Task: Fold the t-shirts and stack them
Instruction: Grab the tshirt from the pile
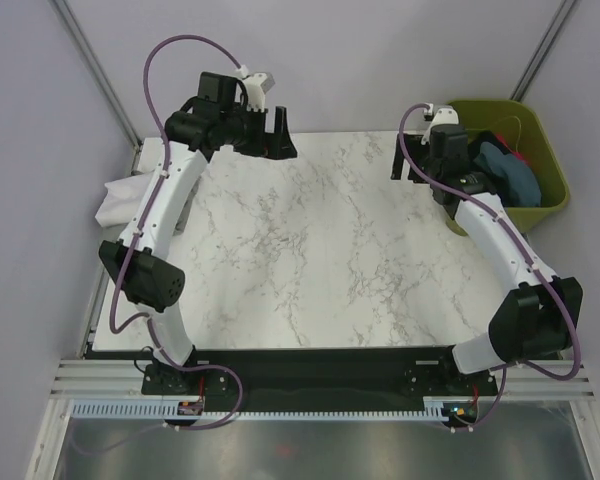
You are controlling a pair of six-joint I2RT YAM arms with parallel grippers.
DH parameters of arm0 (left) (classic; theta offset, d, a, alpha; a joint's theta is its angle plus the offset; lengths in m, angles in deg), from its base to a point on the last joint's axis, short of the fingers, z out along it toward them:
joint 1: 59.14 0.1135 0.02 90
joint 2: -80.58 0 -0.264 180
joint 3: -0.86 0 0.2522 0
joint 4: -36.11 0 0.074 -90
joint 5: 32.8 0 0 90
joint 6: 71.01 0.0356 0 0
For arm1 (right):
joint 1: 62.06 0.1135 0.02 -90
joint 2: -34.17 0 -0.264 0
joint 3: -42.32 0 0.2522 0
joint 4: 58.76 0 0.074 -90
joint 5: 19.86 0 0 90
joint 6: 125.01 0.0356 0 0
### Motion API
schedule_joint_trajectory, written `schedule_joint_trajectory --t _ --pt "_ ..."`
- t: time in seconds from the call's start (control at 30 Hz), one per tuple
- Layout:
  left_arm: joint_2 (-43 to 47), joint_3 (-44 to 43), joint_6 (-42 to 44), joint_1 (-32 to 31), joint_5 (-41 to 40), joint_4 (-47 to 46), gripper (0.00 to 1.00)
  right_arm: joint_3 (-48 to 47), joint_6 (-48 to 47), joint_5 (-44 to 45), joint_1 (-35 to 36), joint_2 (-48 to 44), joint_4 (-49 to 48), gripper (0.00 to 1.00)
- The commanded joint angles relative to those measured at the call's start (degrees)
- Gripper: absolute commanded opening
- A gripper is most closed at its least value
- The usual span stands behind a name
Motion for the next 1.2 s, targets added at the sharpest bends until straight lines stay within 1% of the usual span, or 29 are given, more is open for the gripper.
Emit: schedule_joint_trajectory --t 0.0,0.03,0.07,0.1,0.13,0.2,0.23,0.27,0.33,0.43,0.47,0.5,0.57,0.6,0.67,0.7,0.73,0.8,0.83,0.9,1.0,1.1,1.17 --pt "3.9 -3.4 10.9 -6.5 14.2 6.4 0.96 0.8 -0.1 1.0 -0.3 -3.3 -1.8 0.98" --pt "4.6 -2.6 12.9 -8.7 11.7 8.7 0.97 0.8 -1.1 0.1 -0.8 -4.2 -1.8 0.98" --pt "6.6 -1.5 16.5 -12.3 11.7 9.1 1.00 0.6 -4.7 -0.5 -1.0 -4.8 -1.9 0.98" --pt "7.3 -0.3 18.0 -13.5 11.9 9.6 1.00 0.3 -6.1 -0.8 -1.0 -5.2 -1.8 0.98" --pt "7.7 1.0 21.0 -14.6 10.7 11.0 0.99 -0.6 -7.4 -0.7 -1.2 -5.7 -1.5 0.98" --pt "8.3 1.6 23.5 -17.1 7.7 12.4 1.00 -2.3 -7.5 1.9 -1.9 -5.2 -0.8 0.98" --pt "8.6 1.9 24.5 -17.6 4.7 12.4 1.00 -4.5 -7.8 3.1 -3.0 -4.1 0.3 0.98" --pt "9.0 2.2 24.7 -17.6 4.0 12.1 1.00 -5.6 -8.3 4.1 -3.3 -3.4 0.7 0.98" --pt "10.0 4.6 23.6 -17.6 1.9 11.0 1.00 -8.5 -9.1 9.2 -4.9 -1.3 1.0 0.98" --pt "10.1 8.7 23.1 -17.6 0.8 10.1 1.00 -11.8 -9.1 9.7 -9.1 1.6 1.6 0.96" --pt "9.9 9.5 22.5 -17.5 0.3 9.7 1.00 -12.3 -10.5 10.6 -10.0 2.3 1.9 0.96" --pt "8.9 9.9 22.7 -17.5 0.3 10.9 1.00 -12.9 -10.7 11.0 -12.3 3.6 2.2 0.96" --pt "8.4 10.9 27.4 -17.5 3.3 12.2 1.00 -12.7 -12.7 11.2 -14.4 5.1 2.7 0.95" --pt "8.6 14.5 28.0 -17.3 3.9 10.8 1.00 -12.2 -13.7 11.4 -16.5 6.7 2.9 0.95" --pt "9.8 18.7 25.4 -16.6 4.4 6.2 1.00 -11.9 -15.0 12.4 -18.9 9.0 3.2 0.95" --pt "9.5 20.6 24.2 -16.6 3.5 3.6 1.00 -12.7 -14.6 11.8 -22.0 11.9 3.9 0.95" --pt "8.1 20.8 23.2 -16.6 1.9 3.4 0.99 -13.3 -14.2 10.8 -23.7 13.3 5.2 0.95" --pt "6.5 20.0 24.0 -16.6 0.5 4.8 0.99 -14.6 -11.6 7.4 -26.8 16.3 6.3 0.94" --pt "6.2 20.3 25.2 -16.5 -1.0 4.5 0.95 -15.8 -11.0 5.8 -29.2 19.0 6.9 0.92" --pt "6.0 20.2 25.3 -16.5 -4.3 3.4 0.95 -18.0 -10.2 4.9 -31.0 22.7 6.6 0.91" --pt "5.0 18.9 23.9 -16.5 -6.2 2.7 0.95 -21.3 -9.6 4.9 -31.4 26.3 6.0 0.90" --pt "3.9 17.8 23.5 -16.5 -6.7 2.7 0.95 -23.8 -9.6 2.1 -31.3 27.7 5.0 0.88" --pt "3.0 17.5 23.3 -16.5 -7.1 2.4 0.96 -24.5 -9.6 -1.7 -31.3 28.3 4.0 0.89"
